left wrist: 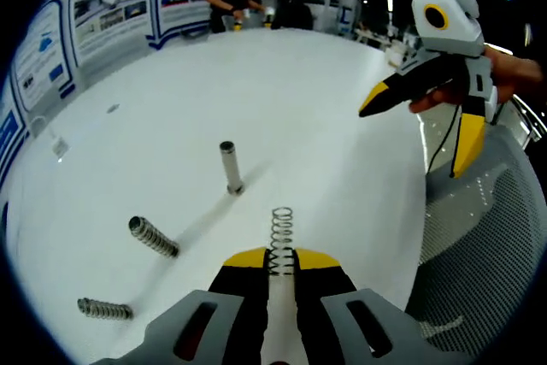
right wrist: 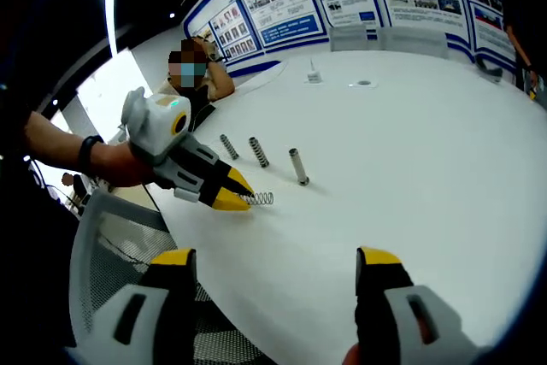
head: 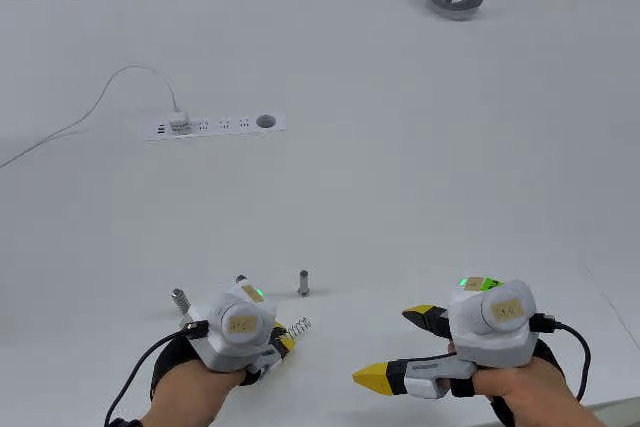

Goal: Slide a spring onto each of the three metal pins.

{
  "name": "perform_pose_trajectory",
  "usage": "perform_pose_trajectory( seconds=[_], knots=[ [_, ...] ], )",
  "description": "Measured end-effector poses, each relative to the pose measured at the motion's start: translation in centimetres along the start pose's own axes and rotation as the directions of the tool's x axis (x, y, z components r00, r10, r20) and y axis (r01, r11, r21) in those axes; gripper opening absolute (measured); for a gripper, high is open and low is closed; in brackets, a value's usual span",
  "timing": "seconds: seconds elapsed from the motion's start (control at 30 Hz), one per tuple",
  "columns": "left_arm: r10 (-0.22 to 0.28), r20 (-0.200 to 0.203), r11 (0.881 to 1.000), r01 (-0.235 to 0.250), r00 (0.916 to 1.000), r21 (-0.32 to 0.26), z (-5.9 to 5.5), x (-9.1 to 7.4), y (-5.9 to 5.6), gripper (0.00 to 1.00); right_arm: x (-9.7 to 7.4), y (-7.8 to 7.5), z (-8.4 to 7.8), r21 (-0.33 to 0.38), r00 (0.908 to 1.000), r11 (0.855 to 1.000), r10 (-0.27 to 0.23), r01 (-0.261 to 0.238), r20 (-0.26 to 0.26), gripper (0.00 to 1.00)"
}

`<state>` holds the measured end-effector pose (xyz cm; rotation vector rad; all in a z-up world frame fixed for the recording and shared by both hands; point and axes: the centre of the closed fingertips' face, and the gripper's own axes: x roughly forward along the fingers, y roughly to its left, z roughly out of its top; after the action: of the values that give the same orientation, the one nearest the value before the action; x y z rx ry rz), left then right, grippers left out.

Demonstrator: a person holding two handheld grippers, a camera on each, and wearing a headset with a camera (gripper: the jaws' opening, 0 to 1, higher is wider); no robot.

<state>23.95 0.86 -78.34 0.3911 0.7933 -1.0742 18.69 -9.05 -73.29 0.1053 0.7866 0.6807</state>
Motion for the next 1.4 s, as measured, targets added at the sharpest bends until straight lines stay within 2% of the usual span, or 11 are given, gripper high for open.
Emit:
perform_pose_trajectory(
  seconds=[0.37, 0.73, 0.83, 1.0, 1.17, 1.4],
  knots=[
    [0.027, 0.028, 0.999, -0.026, 0.9992, -0.043, -0.7, -3.0, 1.0, 0.1, 0.6, 0.9, 0.0, -0.009, 0.9997, 1.0, 0.021, -0.021, -0.008, 0.77],
    [0.05, 0.046, 0.998, -0.047, 0.9977, -0.047, -1.4, -5.7, 1.8, 0.1, 0.9, 1.6, 0.8, -0.024, 0.999, 0.999, 0.045, -0.045, -0.006, 0.77],
    [0.04, 0.062, 0.999, -0.038, 0.9973, -0.038, -1.3, -6.4, 1.5, 0.1, 1.0, 1.9, 0.9, -0.024, 0.9987, 0.998, 0.05, -0.05, -0.005, 0.77],
    [0.035, 0.066, 0.999, -0.033, 0.9972, -0.027, -1.5, -7.2, 1.3, 0.1, 1.5, 2.5, 0.8, -0.023, 0.9978, 0.998, 0.065, -0.065, -0.012, 0.76],
    [0.029, 0.066, 0.999, -0.027, 0.9974, -0.028, -1.9, -7.6, 0.4, 0.1, 2.0, 3.1, 1.2, -0.044, 0.9954, 0.995, 0.093, -0.094, -0.024, 0.76],
    [0.022, 0.085, 1.0, -0.02, 0.9962, -0.023, -1.2, -8.2, -0.3, 0.1, 2.5, 3.5, 2.6, -0.043, 0.9929, 0.992, 0.119, -0.119, -0.003, 0.75]
  ],
)
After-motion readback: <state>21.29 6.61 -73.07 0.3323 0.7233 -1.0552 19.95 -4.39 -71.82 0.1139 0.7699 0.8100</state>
